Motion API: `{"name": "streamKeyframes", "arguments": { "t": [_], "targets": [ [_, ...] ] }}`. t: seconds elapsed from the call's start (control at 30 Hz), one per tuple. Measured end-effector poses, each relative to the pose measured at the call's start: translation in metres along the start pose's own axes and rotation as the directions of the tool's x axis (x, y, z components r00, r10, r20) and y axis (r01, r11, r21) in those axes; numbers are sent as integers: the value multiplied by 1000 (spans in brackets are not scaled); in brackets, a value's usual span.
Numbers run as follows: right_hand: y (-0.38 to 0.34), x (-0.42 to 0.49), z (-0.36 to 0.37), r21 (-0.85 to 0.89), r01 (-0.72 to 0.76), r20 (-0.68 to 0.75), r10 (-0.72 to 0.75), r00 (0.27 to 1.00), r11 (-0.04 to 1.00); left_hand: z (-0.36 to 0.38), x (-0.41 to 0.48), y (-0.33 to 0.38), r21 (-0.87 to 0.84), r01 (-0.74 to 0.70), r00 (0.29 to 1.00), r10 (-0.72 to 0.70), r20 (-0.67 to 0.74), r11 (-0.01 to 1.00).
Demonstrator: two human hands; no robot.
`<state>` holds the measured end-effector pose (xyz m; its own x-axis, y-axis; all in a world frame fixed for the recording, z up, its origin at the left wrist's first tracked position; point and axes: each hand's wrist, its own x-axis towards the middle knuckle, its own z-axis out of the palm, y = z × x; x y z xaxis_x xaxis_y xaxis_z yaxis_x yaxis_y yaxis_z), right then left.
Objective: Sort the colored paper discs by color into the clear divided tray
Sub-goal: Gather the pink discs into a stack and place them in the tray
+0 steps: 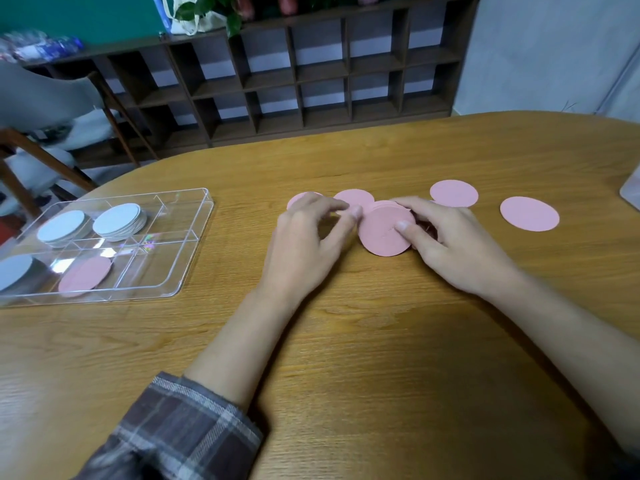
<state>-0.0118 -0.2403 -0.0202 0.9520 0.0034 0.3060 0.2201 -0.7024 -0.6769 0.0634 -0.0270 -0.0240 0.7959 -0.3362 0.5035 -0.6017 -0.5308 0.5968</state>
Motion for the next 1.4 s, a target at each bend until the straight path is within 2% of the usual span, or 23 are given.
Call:
{"name": "streamKeyframes", "arguments": {
  "t": [0.13, 0.23, 0.4, 0.67, 0.87, 1.0, 1.17, 1.27, 1.4],
  "targets": [
    [0, 0, -4, 28, -39, -36, 40, 999, 999, -5, 2, -16, 281, 94, 975, -145, 166, 955],
    [-1, 0, -6, 47, -56, -39, 58, 998, 997, -6, 1, -15, 368, 143, 950, -232, 211, 919],
    [0, -1, -9, 45, -62, -50, 64, 997, 997, -10, 2, -18, 329, 133, 977, -179, 116, 935],
    [1, 0, -10, 53, -87, -96, 92, 991, 995, -13, 1, -13, 342, -23, 998, 0, 68, 939],
    [2, 1, -8, 47, -56, -117, 61, 991, 997, -9, -3, 3, 88, -183, 982, 187, -35, 979],
    [0, 0, -5, 65, -29, -62, 34, 997, 997, -3, -5, 14, -6, -137, 987, 136, -89, 990],
    [-1, 1, -2, 91, -56, -31, 59, 998, 994, 5, -6, 14, -181, -53, 998, 44, -54, 982],
    [-4, 1, -3, 133, -80, -6, 82, 997, 988, 9, -7, 17, -159, -52, 996, 41, -73, 986],
    [-6, 0, -3, -14, -23, 11, 23, 1000, 1000, 14, -4, 21, -177, -37, 998, 27, -61, 983]
  ]
}}
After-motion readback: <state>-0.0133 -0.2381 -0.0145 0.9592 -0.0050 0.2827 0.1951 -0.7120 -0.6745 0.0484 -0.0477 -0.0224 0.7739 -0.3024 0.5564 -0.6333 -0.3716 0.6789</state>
